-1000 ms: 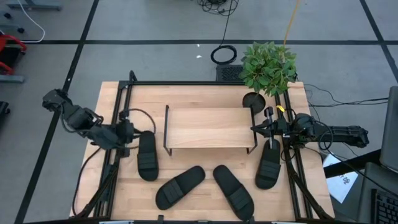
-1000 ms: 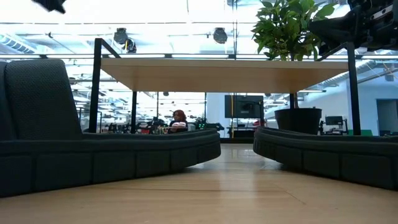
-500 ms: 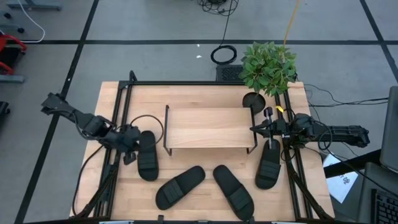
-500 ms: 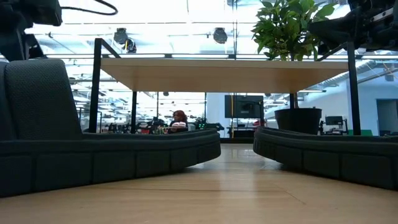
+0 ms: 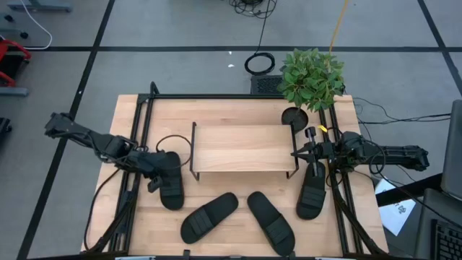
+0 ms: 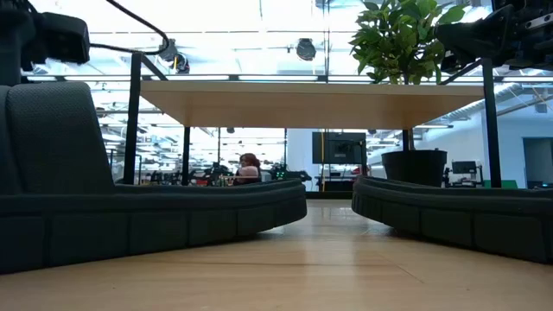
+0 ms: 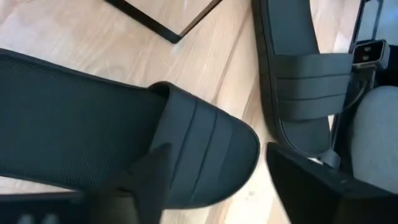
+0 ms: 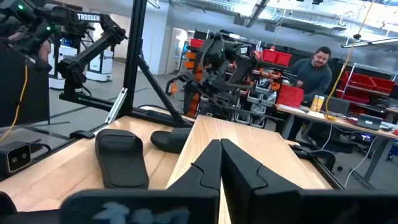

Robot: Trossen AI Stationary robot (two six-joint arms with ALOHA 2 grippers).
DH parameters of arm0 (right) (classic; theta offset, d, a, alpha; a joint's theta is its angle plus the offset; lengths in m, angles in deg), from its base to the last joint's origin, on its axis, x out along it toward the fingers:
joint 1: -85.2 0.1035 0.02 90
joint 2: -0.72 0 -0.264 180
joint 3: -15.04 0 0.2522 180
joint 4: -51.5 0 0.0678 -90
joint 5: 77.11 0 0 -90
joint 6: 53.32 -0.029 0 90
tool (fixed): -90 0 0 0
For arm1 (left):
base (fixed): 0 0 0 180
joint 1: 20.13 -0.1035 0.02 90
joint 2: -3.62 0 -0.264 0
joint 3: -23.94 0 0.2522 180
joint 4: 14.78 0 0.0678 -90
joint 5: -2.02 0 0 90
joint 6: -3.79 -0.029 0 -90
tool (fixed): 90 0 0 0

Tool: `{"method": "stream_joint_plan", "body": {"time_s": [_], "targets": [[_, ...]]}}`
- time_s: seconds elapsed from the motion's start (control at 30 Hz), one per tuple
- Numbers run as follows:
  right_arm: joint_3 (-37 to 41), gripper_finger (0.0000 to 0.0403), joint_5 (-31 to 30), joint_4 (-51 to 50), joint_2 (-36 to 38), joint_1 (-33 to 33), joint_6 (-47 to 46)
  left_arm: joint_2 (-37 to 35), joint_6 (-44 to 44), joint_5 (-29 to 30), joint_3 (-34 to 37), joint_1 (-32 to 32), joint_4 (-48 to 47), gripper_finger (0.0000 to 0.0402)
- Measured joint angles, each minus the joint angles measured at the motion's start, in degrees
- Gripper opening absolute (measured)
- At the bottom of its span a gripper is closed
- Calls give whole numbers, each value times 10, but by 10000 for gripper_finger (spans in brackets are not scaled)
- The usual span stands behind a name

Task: Pick and place slides into the shelf
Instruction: Put the black slipper on the shelf

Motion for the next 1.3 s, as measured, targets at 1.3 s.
{"method": "stream_joint_plan", "body": {"time_s": [1.3], "targets": [[0,0,0,-3,0,0,-22,35,-57,-67,178,-5,262,228]]}}
